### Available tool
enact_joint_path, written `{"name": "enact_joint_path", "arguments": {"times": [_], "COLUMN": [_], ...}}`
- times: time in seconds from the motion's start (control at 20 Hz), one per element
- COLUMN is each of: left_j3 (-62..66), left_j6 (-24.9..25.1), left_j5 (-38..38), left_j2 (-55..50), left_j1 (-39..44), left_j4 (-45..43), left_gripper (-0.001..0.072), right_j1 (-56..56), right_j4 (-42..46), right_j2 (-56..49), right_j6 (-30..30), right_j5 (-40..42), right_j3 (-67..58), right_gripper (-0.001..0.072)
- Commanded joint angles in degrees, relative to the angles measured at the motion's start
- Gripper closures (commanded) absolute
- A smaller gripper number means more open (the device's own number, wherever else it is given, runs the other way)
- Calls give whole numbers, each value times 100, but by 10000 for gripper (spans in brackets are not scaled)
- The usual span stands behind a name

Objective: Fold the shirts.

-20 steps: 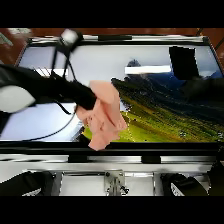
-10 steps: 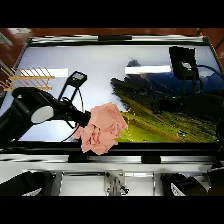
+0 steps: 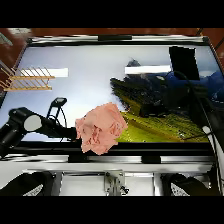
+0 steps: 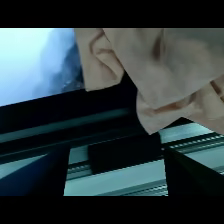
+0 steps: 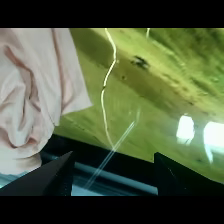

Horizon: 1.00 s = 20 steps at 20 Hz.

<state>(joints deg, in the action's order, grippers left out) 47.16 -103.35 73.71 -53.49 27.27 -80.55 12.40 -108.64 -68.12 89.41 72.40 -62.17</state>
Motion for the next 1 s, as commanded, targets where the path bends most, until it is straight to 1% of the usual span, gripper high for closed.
{"name": "enact_joint_path", "arguments": {"times": [0.0,0.1,0.25,0.3,0.35,0.4,0.45,0.5,0.55,0.6,0.65,0.75,0.85,0.95], "left_j3": [-1224,-1506,-1539,-1539,-1539,-1539,-1539,-1539,-1539,-1537,-1515,-1460,-1440,-1443], "left_j6": [-85,-90,-90,-87,-87,-87,-87,-87,-83,-52,105,365,476,474], "left_j5": [-1617,-2092,-2809,-3073,-3314,-3484,-3620,-3685,-3711,-3707,-3665,-3536,-3394,-3195], "left_j2": [-46,-254,-570,-656,-750,-839,-933,-994,-1008,-990,-946,-802,-555,-247], "left_j1": [-153,-153,-153,-153,-153,-153,-153,-153,-153,-160,-160,-160,-160,-160], "left_j4": [1563,1631,1746,1878,2026,2155,2323,2428,2424,2424,2422,2396,2262,1937], "left_gripper": [0,0,9,33,96,121,127,251,460,604,665,665,666,665], "right_j1": [4,4,9,9,11,33,87,166,251,321,369,385,385,385], "right_j4": [-570,-570,-662,-782,-872,-944,-977,-973,-975,-973,-975,-1001,-1091,-1355], "right_j2": [-767,-929,-990,-1040,-1108,-1176,-1250,-1322,-1410,-1497,-1582,-1705,-1803,-1939], "right_j6": [258,258,256,256,256,256,256,258,258,260,282,267,203,201], "right_j5": [269,341,236,245,258,256,238,219,199,208,236,195,13,-254], "right_j3": [4,4,4,7,11,11,11,11,11,11,11,11,11,11], "right_gripper": [97,97,97,97,97,97,97,97,97,97,97,97,97,97]}}
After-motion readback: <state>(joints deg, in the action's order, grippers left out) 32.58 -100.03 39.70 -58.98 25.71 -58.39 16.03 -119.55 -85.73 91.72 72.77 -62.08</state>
